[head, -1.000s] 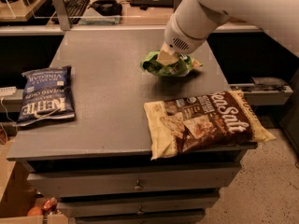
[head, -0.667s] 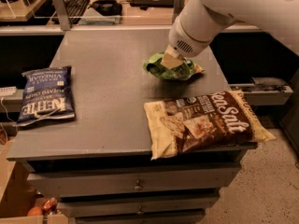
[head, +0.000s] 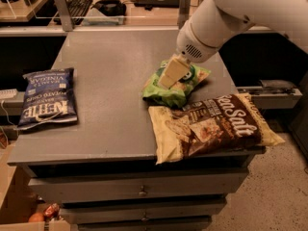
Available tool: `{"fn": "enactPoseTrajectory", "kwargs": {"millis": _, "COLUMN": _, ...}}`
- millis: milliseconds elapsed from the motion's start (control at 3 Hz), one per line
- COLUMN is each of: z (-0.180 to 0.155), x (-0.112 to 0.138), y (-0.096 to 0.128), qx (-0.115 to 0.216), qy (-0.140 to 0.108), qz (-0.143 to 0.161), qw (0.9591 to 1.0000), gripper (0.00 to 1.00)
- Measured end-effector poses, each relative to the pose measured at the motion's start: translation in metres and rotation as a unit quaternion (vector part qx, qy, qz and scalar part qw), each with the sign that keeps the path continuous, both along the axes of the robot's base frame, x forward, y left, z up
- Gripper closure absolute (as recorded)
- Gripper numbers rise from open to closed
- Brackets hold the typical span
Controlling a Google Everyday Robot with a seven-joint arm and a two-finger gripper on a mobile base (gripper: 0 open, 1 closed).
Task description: Move green rice chip bag near brown chip bag
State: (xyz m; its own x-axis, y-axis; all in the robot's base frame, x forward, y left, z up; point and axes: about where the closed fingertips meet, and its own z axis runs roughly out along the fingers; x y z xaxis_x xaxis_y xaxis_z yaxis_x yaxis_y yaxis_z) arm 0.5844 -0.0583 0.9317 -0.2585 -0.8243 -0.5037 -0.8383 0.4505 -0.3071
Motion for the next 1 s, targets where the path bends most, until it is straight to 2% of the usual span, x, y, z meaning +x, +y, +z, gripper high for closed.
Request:
{"fn": "enactPoseTrajectory", "kwargs": {"millis": 333, "z": 0.001, "x": -0.001, "y": 0.0, "qx": -0.001, "qy": -0.001, "qz": 0.0, "qw": 1.0, "gripper": 0.0}}
{"fn": "enactPoseTrajectory", "kwargs": {"millis": 667, "z": 0.001, "x": 0.003, "y": -0.011, "qx": 0.01, "qy": -0.011, "qz": -0.004, "qw": 0.9999, "gripper": 0.0}}
{"fn": "enactPoseTrajectory", "kwargs": {"millis": 1000, "z": 0.026, "x": 0.013, "y": -0.041, "qx": 0.011, "qy": -0.054, "qz": -0.014, "qw": 0.9984, "gripper": 0.0}}
